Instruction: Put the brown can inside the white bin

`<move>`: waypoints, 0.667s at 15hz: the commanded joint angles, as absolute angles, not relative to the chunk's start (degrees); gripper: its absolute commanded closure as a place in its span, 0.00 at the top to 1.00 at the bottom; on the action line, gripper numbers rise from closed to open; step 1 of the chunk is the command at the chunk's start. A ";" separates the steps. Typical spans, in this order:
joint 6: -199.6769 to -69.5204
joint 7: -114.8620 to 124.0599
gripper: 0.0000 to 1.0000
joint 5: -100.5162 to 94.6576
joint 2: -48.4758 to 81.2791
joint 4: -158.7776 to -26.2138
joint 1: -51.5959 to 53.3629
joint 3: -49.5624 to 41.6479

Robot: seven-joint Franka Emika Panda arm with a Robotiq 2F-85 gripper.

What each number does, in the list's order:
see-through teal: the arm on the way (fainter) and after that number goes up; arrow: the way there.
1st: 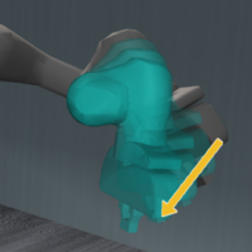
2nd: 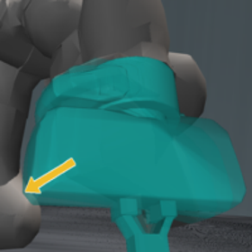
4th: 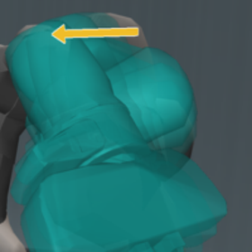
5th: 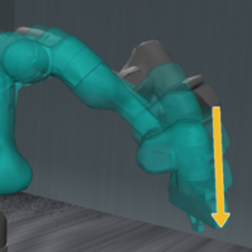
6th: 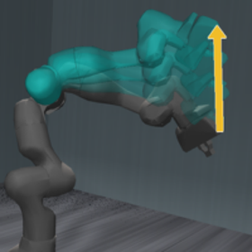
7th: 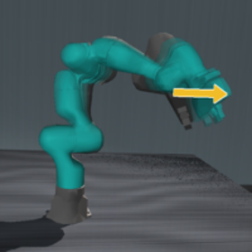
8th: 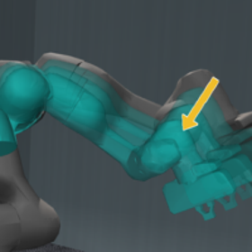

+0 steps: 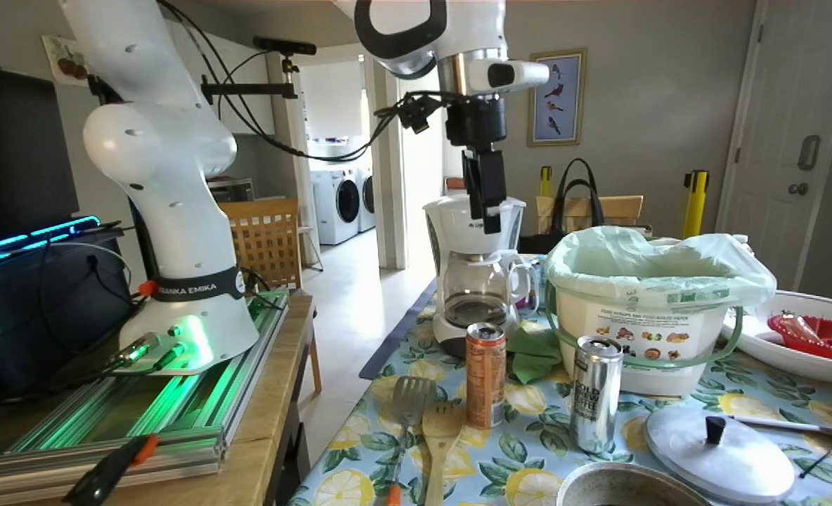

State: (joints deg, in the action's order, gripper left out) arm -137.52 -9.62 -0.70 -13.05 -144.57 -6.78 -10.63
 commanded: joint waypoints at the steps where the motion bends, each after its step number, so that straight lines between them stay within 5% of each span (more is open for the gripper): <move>1: -136.89 -13.60 1.00 5.39 -6.60 -140.98 -6.06 -11.74; 10: -139.43 -15.36 1.00 14.34 0.07 -142.60 -8.77 -12.12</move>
State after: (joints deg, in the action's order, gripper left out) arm -137.60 -12.94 11.25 -2.44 -142.80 -7.61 -11.85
